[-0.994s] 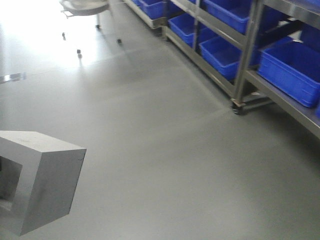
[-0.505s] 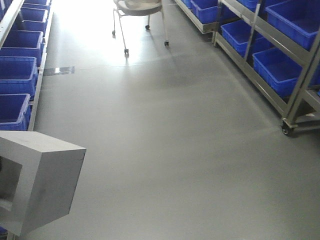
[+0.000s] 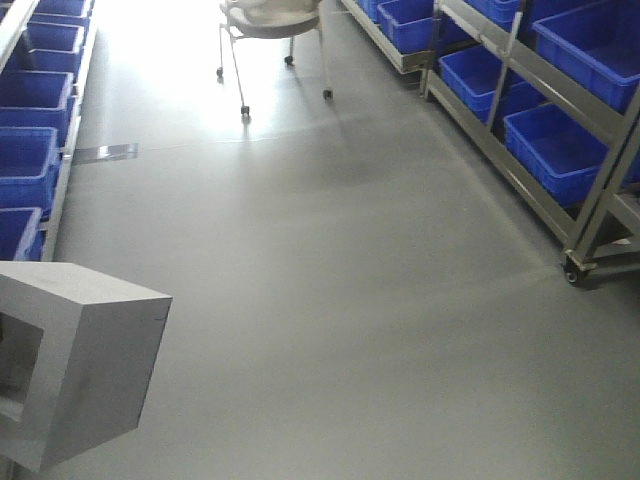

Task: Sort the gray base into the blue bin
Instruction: 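Drive down the aisle between the blue bin shelves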

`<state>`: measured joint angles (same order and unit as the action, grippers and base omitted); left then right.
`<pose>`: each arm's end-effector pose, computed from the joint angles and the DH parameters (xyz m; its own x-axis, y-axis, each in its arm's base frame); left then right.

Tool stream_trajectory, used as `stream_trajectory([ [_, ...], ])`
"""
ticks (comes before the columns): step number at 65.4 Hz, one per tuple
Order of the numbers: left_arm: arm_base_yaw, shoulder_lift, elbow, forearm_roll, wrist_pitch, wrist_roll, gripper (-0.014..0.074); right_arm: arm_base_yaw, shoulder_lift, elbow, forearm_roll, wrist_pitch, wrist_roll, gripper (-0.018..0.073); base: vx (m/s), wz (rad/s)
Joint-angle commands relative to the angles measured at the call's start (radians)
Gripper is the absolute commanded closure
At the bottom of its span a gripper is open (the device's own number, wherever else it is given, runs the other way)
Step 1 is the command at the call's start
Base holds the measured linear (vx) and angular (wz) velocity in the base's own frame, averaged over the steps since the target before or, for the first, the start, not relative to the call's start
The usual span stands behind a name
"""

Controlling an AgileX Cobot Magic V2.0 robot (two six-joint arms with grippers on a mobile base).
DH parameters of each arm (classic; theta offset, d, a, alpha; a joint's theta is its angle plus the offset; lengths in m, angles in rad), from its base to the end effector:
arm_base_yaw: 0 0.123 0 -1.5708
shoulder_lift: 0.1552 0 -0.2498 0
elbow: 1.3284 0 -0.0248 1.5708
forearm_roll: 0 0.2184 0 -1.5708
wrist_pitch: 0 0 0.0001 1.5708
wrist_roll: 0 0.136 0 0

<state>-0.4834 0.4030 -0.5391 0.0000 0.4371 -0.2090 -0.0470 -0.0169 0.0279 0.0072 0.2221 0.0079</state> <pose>0.1138 -0.0597 0.2989 -0.2802 -0.0872 -0.9560 0.4157 0.8866 -0.2028 0.1029 -0.0046 0.1789 -0.1445 0.0217 -0.9893 0.0476 0.9988 0.0150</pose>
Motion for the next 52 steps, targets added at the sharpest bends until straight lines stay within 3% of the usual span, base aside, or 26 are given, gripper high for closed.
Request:
stream_trajectory([
  [1, 0.000, 0.004, -0.029, -0.009, -0.108, -0.008, 0.0594, 0.000, 0.001, 0.001, -0.007, -0.075, -0.008, 0.0564, 0.20, -0.26],
  [30, 0.000, 0.004, -0.029, -0.009, -0.108, -0.008, 0.0594, 0.000, 0.001, 0.001, -0.007, -0.075, -0.008, 0.0564, 0.23, -0.33],
  [52, 0.000, 0.004, -0.029, -0.009, -0.108, -0.008, 0.0594, 0.000, 0.001, 0.001, -0.007, -0.075, -0.008, 0.0564, 0.30, -0.08],
])
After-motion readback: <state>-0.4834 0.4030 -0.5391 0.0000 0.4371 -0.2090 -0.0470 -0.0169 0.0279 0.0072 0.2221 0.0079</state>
